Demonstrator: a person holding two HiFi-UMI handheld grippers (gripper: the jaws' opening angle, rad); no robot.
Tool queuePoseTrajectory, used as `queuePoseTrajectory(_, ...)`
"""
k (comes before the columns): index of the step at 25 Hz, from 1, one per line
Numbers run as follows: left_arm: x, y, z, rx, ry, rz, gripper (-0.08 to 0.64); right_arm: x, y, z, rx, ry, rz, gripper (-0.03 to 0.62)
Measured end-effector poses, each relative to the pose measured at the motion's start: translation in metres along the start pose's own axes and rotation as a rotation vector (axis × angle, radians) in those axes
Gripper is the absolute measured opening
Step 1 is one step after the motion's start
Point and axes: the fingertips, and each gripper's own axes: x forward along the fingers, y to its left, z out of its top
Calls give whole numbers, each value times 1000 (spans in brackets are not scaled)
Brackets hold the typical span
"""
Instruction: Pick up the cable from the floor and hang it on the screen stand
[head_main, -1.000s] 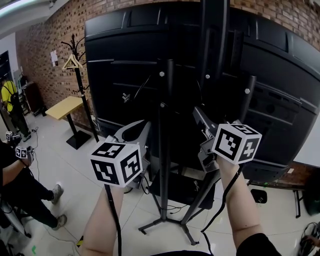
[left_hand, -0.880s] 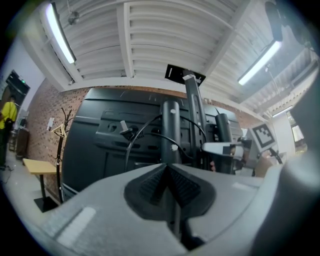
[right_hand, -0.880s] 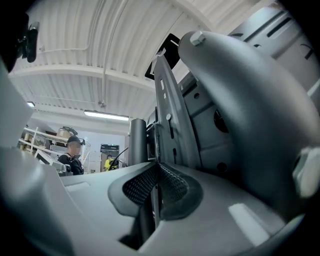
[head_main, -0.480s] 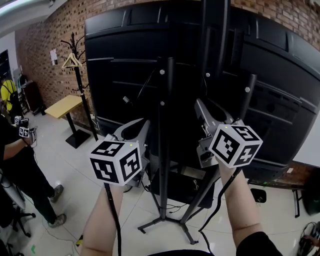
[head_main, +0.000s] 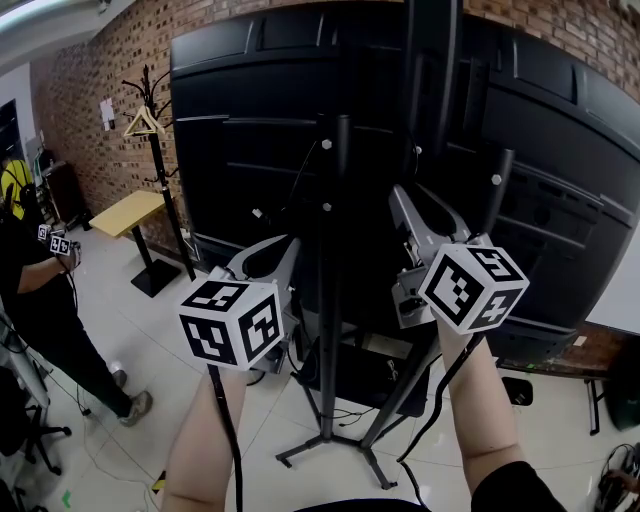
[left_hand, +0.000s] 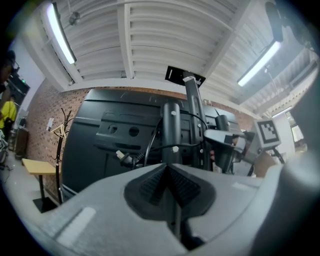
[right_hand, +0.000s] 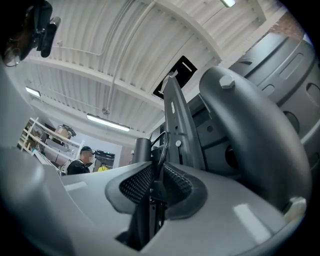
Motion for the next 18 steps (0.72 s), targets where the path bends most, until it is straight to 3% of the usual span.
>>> queuePoseTrajectory(10, -1, 1, 1, -4, -6, -2, 5, -1, 12, -10, 2, 22, 30, 121)
queuePoseTrajectory(16, -4, 4, -6, -21, 1, 6, 5, -12, 13, -30, -3, 43, 15, 116)
queuePoseTrajectory(18, -6, 5, -9, -25, 0, 8, 5, -17, 14, -34, 8, 40, 8, 82)
